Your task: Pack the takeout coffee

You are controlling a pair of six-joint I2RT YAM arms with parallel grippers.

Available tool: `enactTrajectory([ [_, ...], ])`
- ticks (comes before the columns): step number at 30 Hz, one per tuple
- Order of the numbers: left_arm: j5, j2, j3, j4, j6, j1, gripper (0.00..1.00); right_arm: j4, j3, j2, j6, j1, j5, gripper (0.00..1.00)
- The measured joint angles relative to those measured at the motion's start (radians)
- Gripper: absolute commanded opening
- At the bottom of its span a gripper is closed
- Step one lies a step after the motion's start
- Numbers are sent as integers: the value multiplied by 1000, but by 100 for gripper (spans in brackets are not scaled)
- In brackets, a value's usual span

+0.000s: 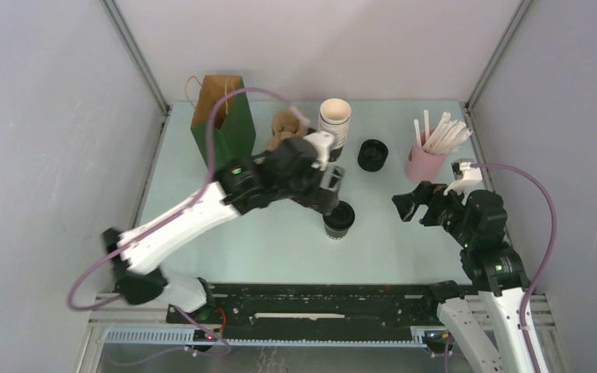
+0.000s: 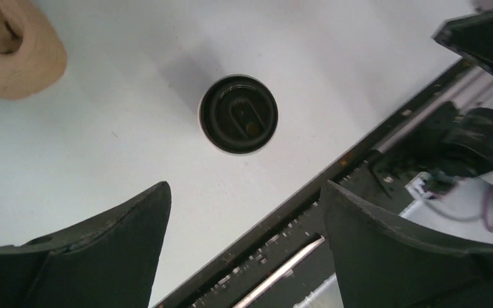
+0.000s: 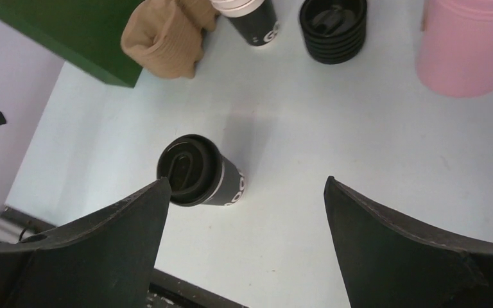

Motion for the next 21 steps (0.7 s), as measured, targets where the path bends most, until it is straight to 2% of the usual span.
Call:
enactTrajectory([
  [4, 137, -298, -330, 218, -78, 110, 86, 34, -5, 73, 11, 0, -115, 89],
  [8, 306, -442, -653, 457, -208, 250, 81, 133, -38, 222, 39, -17, -287, 85],
  [10, 372, -430, -753, 571, -274, 274, 78, 210, -85, 285, 72, -43, -377, 82],
  [13, 430, -353, -827, 712, -348, 283, 68, 380, -201, 399, 158, -72, -531, 76],
  [15, 458, -307, -855, 794, -391, 291, 64, 471, -253, 460, 208, -86, -604, 71],
  [18, 475, -250, -880, 902, -446, 307, 62, 599, -308, 525, 274, -101, -696, 55],
  [21, 480, -220, -889, 966, -478, 314, 59, 700, -322, 577, 321, -116, -758, 50],
])
